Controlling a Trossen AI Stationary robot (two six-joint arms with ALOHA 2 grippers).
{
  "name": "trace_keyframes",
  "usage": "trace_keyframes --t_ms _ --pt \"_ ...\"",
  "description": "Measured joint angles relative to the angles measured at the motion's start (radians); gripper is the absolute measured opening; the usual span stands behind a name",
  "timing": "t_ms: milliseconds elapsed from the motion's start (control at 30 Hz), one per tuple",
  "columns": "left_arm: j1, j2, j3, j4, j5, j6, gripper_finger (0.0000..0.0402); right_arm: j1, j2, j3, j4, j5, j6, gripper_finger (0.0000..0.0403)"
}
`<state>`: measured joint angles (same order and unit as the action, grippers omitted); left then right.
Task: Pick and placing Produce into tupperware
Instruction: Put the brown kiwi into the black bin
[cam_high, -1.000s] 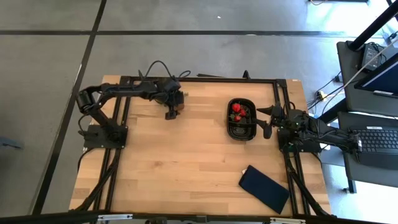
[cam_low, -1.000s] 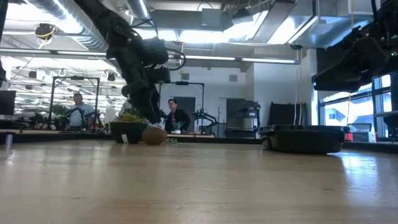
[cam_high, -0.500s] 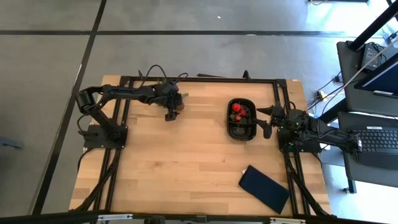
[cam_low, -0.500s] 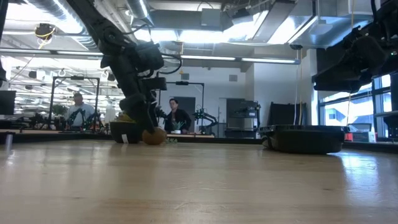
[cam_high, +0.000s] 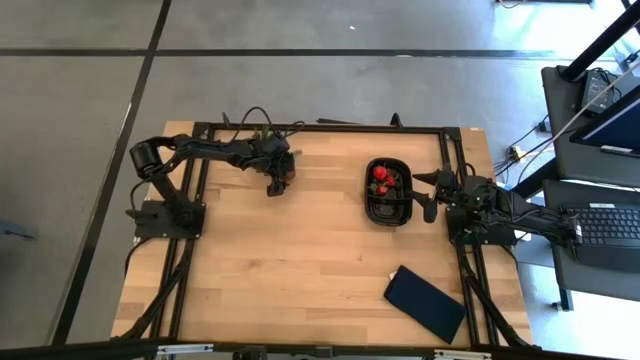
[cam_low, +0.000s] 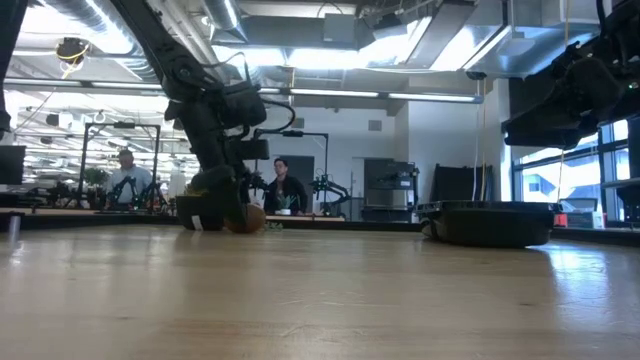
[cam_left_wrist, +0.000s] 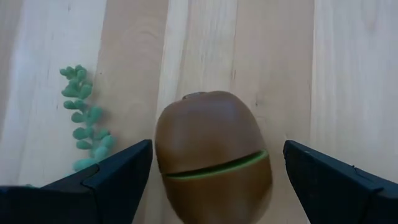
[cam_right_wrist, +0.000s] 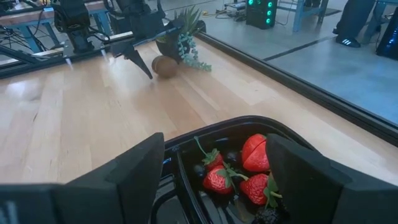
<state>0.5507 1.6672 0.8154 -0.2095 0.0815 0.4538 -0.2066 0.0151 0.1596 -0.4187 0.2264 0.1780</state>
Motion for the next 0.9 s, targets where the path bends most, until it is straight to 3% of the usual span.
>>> trace_keyframes --t_ms 900 --pt "-0.015 0.000 0.000 0.001 -0.003 -0.010 0.0354 0.000 0.000 0.000 -0.002 0.000 -0.003 0.0282"
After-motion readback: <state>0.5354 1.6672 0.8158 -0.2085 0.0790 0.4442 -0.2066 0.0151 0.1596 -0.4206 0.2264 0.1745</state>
